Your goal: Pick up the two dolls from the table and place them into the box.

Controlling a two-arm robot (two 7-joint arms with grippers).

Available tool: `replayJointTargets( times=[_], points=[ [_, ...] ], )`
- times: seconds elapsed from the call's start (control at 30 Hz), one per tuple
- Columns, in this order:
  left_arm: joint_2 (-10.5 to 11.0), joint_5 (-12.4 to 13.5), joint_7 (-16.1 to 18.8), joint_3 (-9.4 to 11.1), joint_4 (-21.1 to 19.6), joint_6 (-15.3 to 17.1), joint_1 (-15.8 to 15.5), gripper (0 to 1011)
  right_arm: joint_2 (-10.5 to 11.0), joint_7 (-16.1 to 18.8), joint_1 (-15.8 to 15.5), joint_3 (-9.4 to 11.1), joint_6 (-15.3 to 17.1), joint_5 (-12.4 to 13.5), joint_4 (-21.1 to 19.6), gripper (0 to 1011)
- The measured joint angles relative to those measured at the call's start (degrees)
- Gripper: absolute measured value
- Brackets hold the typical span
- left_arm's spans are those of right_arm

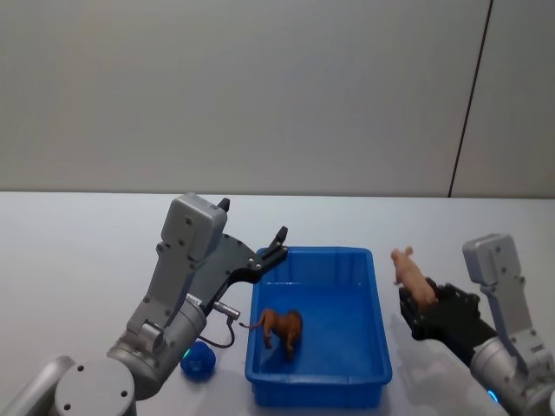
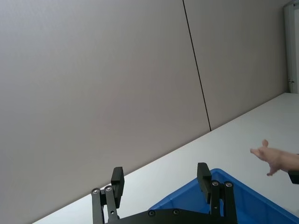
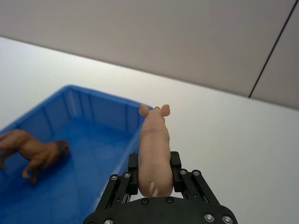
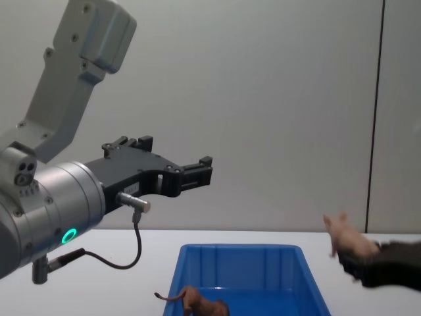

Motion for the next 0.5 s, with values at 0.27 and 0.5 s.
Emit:
replayJointTargets(
  times=[0.27,0.5],
  points=[
    [0.00,0.00,0.00,0.00,0.00,0.00,0.00,1000,-0.24,3.53,0.86,-0.31,-1.78,-0.95,-2.56,380],
    [0.00,0.00,0.00,0.00,0.00,0.00,0.00,1000,-1.27,7.26,2.26,-1.11,0.10,-1.21,-3.50,380]
  ],
)
